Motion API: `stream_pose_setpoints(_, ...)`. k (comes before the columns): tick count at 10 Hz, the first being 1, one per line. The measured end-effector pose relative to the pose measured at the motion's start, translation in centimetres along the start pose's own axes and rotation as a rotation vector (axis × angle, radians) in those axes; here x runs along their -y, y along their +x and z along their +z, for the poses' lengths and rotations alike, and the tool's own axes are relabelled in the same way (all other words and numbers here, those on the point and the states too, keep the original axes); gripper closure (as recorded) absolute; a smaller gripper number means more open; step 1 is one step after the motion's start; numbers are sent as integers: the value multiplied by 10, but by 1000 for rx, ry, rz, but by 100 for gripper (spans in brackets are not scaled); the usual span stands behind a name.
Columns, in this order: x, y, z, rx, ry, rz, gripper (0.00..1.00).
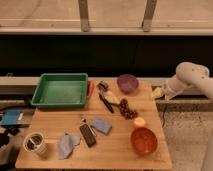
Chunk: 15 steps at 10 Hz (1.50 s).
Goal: Place grapes in table surface
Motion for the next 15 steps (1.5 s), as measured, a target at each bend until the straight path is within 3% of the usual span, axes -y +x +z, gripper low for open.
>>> stream_pose_setpoints(15, 0, 1, 1, -1, 0, 1, 34)
